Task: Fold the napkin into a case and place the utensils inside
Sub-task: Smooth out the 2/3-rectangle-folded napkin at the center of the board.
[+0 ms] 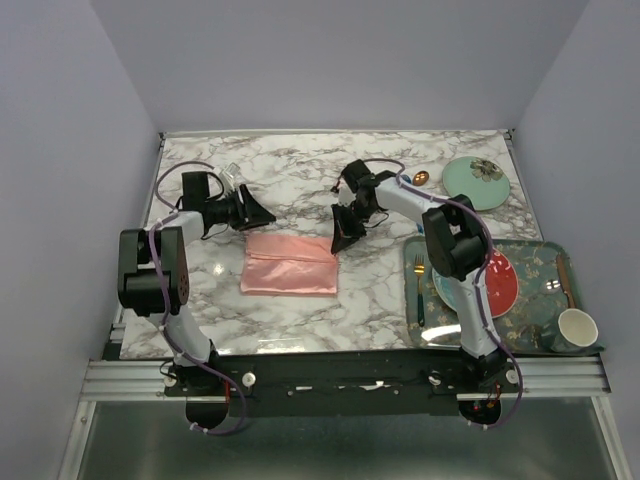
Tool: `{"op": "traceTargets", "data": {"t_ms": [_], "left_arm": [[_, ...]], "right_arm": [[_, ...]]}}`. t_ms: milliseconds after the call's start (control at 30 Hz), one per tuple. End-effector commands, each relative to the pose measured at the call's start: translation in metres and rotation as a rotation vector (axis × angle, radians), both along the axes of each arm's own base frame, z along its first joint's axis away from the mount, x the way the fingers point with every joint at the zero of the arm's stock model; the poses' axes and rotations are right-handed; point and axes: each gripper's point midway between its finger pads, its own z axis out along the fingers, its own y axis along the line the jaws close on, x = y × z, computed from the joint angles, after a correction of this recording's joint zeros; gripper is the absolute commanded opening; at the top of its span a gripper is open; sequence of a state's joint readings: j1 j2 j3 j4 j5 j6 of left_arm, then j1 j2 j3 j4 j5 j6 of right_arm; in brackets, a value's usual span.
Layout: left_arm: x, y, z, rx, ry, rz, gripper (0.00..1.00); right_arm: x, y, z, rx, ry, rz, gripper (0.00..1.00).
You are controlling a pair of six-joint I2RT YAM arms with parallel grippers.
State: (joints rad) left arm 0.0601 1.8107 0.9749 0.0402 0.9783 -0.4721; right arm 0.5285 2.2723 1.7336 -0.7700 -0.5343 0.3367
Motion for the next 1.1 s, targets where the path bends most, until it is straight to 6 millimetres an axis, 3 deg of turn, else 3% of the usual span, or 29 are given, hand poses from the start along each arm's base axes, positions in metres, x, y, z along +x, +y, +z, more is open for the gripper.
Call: {"op": "traceTargets", "data": {"t_ms": [0,133,267,333,433,500,533,633,733,767,800,833,900,933,967,1033,1067], "left_arm": [[-0.019,-0.015,0.031,-0.026,-0.071,-0.098,0.51],[-0.023,-0.024,0.009,-0.027,-0.008,-0.067,0.45],[-0.016,-0.021,-0.032,-0.051,0.147,0.034,0.39],[-0.011,-0.012,-0.048,-0.036,0.184,0.087,0.36],[-0.023,0.007,-0.076,-0.009,0.287,0.130,0.35],[-0.034,0.014,-0.084,-0.012,0.314,0.119,0.36],[-0.040,0.014,-0.080,-0.022,0.318,0.099,0.37],[-0.032,0.005,-0.040,-0.076,0.178,0.046,0.44],[-0.019,-0.026,0.009,-0.140,0.068,0.013,0.48],[-0.012,-0.029,0.015,-0.140,0.054,0.033,0.48],[-0.017,-0.057,0.020,-0.146,0.056,-0.016,0.48],[-0.011,-0.066,0.026,-0.157,0.019,-0.020,0.49],[-0.008,-0.092,0.019,-0.190,0.082,-0.014,0.51],[0.000,-0.099,0.024,-0.215,0.035,-0.014,0.51],[0.001,-0.107,0.012,-0.254,0.119,0.011,0.52],[0.007,-0.120,0.012,-0.298,0.109,0.017,0.54],[0.007,-0.124,-0.002,-0.299,0.151,0.023,0.55]], "right_arm": [[0.002,-0.029,-0.042,-0.177,-0.015,0.055,0.01],[0.015,-0.032,-0.034,-0.207,-0.077,0.087,0.01],[0.012,-0.039,-0.037,-0.265,-0.088,0.159,0.01],[0.012,-0.043,-0.039,-0.285,-0.093,0.176,0.01],[0.007,-0.047,-0.042,-0.306,-0.092,0.191,0.01],[0.002,-0.052,-0.046,-0.320,-0.076,0.199,0.01],[0.001,-0.053,-0.048,-0.324,-0.075,0.204,0.01],[0.000,-0.055,-0.048,-0.331,-0.075,0.207,0.01],[0.000,-0.053,-0.047,-0.328,-0.073,0.205,0.01],[0.000,-0.053,-0.048,-0.329,-0.071,0.202,0.01],[0.000,-0.053,-0.048,-0.327,-0.071,0.201,0.01],[-0.001,-0.052,-0.048,-0.327,-0.070,0.201,0.01],[0.001,-0.053,-0.047,-0.329,-0.073,0.195,0.01],[0.001,-0.052,-0.047,-0.329,-0.072,0.193,0.01],[0.001,-0.052,-0.047,-0.326,-0.071,0.191,0.01],[0.001,-0.052,-0.047,-0.329,-0.070,0.187,0.01],[0.001,-0.053,-0.047,-0.333,-0.069,0.184,0.01]]}}
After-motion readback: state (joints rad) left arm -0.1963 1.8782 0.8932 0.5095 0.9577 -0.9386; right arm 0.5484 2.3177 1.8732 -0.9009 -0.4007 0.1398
